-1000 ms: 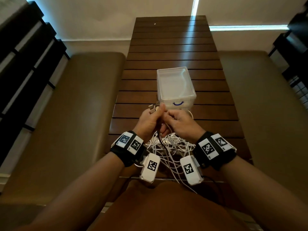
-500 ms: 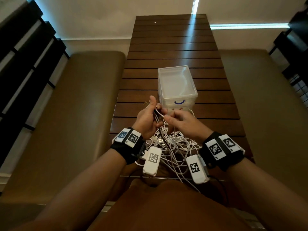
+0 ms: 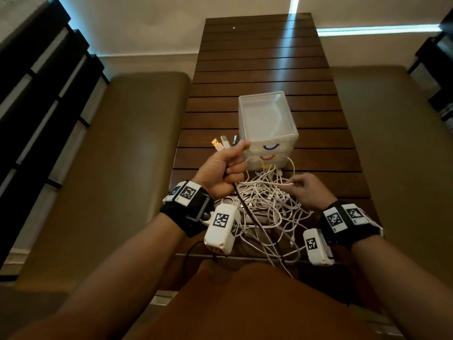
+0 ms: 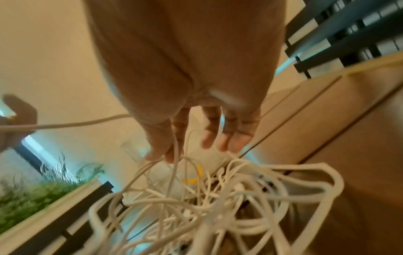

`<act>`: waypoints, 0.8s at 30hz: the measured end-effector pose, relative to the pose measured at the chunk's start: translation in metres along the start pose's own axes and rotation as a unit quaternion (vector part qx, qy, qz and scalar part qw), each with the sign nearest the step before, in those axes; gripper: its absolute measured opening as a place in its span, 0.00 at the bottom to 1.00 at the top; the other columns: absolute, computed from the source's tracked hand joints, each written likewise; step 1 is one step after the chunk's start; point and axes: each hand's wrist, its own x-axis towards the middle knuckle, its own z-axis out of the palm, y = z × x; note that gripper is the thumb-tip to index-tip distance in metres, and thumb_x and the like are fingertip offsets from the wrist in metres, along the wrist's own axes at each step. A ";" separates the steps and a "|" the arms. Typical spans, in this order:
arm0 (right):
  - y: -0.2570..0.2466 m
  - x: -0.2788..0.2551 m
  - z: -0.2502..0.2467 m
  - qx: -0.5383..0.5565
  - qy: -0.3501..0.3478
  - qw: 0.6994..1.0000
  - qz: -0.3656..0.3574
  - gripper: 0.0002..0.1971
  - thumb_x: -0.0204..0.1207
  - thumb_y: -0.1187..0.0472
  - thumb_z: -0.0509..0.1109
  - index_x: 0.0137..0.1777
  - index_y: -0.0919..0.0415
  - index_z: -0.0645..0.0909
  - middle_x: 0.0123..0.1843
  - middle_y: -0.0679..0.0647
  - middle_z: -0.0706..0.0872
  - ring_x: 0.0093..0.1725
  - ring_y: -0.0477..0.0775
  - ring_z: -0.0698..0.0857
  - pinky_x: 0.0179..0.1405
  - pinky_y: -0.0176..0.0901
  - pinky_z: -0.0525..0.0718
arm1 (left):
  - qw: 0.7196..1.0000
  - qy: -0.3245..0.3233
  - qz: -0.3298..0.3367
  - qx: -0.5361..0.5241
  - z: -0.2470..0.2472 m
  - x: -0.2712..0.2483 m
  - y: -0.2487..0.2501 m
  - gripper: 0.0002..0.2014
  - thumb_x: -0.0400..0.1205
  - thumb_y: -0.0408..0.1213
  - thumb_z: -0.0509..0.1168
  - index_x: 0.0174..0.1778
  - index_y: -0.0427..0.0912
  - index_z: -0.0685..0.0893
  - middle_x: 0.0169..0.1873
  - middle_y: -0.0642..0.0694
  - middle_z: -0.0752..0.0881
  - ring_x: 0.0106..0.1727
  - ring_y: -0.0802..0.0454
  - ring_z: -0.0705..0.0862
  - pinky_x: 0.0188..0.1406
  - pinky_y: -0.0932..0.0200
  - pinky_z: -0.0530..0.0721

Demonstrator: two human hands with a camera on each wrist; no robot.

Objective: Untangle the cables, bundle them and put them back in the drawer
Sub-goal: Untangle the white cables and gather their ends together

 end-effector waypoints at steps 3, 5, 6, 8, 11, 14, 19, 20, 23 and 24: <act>-0.006 0.002 -0.008 0.027 0.027 0.999 -0.003 0.07 0.77 0.53 0.74 0.38 0.51 0.90 0.36 0.56 0.90 0.34 0.52 0.84 0.34 0.48 0.81 | 0.999 0.027 -0.018 0.014 -0.002 0.004 -0.006 0.10 0.87 0.41 0.56 0.49 0.41 0.79 0.16 0.56 0.65 0.13 0.63 0.61 0.10 0.72 0.54; -0.022 -0.001 -0.012 0.073 0.017 0.997 -0.025 0.10 0.80 0.56 0.70 0.39 0.56 0.89 0.33 0.60 0.87 0.31 0.56 0.83 0.31 0.50 0.82 | 0.997 0.060 -0.034 0.042 -0.003 0.009 -0.011 0.10 0.88 0.40 0.55 0.53 0.40 0.80 0.16 0.56 0.64 0.14 0.63 0.61 0.11 0.71 0.54; -0.033 -0.005 -0.016 0.094 0.012 0.995 -0.044 0.10 0.81 0.57 0.69 0.40 0.57 0.89 0.32 0.61 0.87 0.29 0.55 0.83 0.27 0.47 0.80 | 0.994 0.070 -0.043 0.067 -0.003 0.011 -0.014 0.10 0.88 0.38 0.56 0.55 0.41 0.81 0.17 0.56 0.64 0.14 0.63 0.60 0.12 0.71 0.54; -0.056 -0.014 -0.024 0.138 0.005 0.985 -0.100 0.09 0.81 0.59 0.68 0.44 0.59 0.88 0.33 0.61 0.88 0.26 0.49 0.83 0.21 0.39 0.78 | 0.985 0.071 -0.059 0.143 0.002 0.012 -0.021 0.09 0.87 0.34 0.57 0.56 0.42 0.83 0.19 0.54 0.66 0.16 0.63 0.61 0.14 0.70 0.55; -0.087 -0.029 -0.035 0.231 -0.020 0.955 -0.183 0.11 0.76 0.60 0.69 0.48 0.68 0.86 0.34 0.58 0.88 0.30 0.51 0.85 0.28 0.41 0.84 | 0.963 0.031 -0.076 0.256 0.014 0.012 -0.032 0.08 0.85 0.33 0.61 0.45 0.47 0.83 0.23 0.54 0.71 0.19 0.62 0.64 0.15 0.69 0.59; -0.096 -0.034 -0.034 0.334 0.006 0.911 -0.243 0.09 0.72 0.56 0.72 0.49 0.59 0.87 0.32 0.55 0.87 0.31 0.56 0.85 0.36 0.52 0.86 | 0.958 0.029 -0.055 0.281 0.026 0.015 -0.032 0.07 0.86 0.34 0.60 0.44 0.45 0.81 0.27 0.51 0.70 0.21 0.59 0.64 0.17 0.67 0.62; -0.067 -0.027 -0.010 0.387 -0.020 0.909 -0.150 0.22 0.69 0.49 0.79 0.62 0.53 0.83 0.43 0.63 0.87 0.38 0.60 0.82 0.41 0.52 0.81 | 0.956 0.030 -0.015 0.292 0.027 0.013 -0.030 0.06 0.86 0.35 0.61 0.46 0.43 0.82 0.22 0.54 0.73 0.20 0.60 0.67 0.17 0.66 0.66; -0.065 -0.028 -0.006 0.361 -0.034 0.920 -0.151 0.20 0.70 0.51 0.79 0.61 0.54 0.85 0.47 0.65 0.88 0.43 0.62 0.83 0.45 0.55 0.81 | 0.953 0.036 -0.010 0.300 0.025 0.012 -0.031 0.05 0.86 0.35 0.61 0.48 0.42 0.82 0.22 0.54 0.74 0.20 0.60 0.68 0.17 0.66 0.65; -0.065 -0.026 -0.003 0.315 -0.044 0.936 -0.153 0.12 0.72 0.59 0.76 0.56 0.54 0.87 0.53 0.59 0.91 0.54 0.60 0.89 0.54 0.47 0.83 | 0.950 0.047 -0.004 0.308 0.018 0.008 -0.035 0.05 0.86 0.36 0.61 0.51 0.41 0.82 0.20 0.56 0.74 0.20 0.60 0.66 0.18 0.66 0.63; -0.065 -0.025 -0.003 0.299 -0.047 0.942 -0.145 0.11 0.72 0.60 0.75 0.55 0.52 0.88 0.50 0.57 0.92 0.49 0.62 0.90 0.50 0.45 0.83 | 0.952 0.051 -0.002 0.302 0.016 0.007 -0.035 0.06 0.86 0.36 0.61 0.50 0.42 0.82 0.21 0.55 0.73 0.21 0.60 0.65 0.18 0.65 0.62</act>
